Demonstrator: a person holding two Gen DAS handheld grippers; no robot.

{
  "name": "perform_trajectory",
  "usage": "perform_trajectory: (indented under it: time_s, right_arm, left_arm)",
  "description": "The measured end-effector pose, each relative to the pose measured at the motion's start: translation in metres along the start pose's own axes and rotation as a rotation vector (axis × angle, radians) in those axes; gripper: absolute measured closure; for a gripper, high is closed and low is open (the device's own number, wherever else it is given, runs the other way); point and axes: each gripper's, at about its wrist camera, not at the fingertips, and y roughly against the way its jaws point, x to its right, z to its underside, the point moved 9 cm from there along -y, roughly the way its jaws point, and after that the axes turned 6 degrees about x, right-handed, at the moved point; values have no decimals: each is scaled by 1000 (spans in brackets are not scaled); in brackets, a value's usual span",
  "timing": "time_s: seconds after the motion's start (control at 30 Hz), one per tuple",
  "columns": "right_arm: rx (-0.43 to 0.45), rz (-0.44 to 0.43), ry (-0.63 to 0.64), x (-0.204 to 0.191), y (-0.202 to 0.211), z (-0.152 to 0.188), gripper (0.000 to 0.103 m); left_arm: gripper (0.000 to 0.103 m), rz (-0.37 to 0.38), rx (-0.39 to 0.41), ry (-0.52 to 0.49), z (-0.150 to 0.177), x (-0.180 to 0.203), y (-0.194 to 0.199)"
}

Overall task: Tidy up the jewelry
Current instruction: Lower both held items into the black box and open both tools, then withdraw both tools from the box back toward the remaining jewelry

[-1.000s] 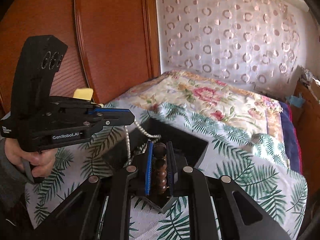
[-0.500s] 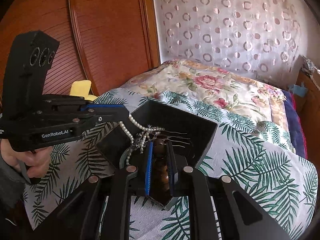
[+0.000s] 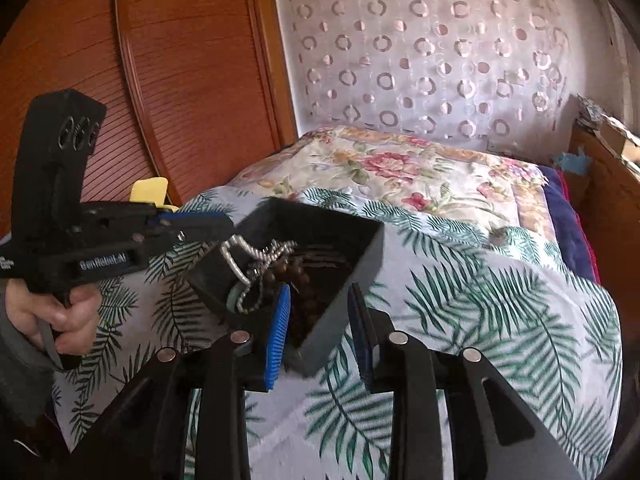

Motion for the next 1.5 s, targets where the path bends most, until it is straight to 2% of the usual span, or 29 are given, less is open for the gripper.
perform_trajectory:
  time_s: [0.07,0.13,0.23,0.3,0.37,0.7,0.9,1.27,1.3,1.33,1.5]
  right_arm:
    - [1,7,-10,1,8,7,71]
    - [4,12,-20,1,16,14,71]
    - [6,16,-29,-2,27,26,71]
    - [3,16,-28,-8,34,36,71]
    - [-3,14,-26,-14,39,45,71]
    - [-68,-18,4,-57,39,87,71]
    - [-128,-36,35,-79,26,104,71]
    - [-191,15,118,-94,12,118,71]
    - [-192,20,128,-94,13,118,72]
    - [-192,37,148,-95,13,118,84]
    - [-166,38,149,-91,23,118,86]
  left_arm:
    - [69,-6,8,4,-1,2,5]
    - [60,-22,18,4,-1,2,11]
    - [33,-59,38,9,3,-1,24]
    - [23,-71,48,13,8,-1,32]
    - [8,-90,46,16,17,-4,40]
    - [8,-157,28,13,65,-13,68]
    - [8,-139,17,32,92,-19,87]
    - [8,-171,-26,31,124,-33,104]
    - [8,-172,-31,32,126,-33,104]
    - [8,-171,-35,33,128,-33,104]
    - [8,-155,-59,33,138,-25,102]
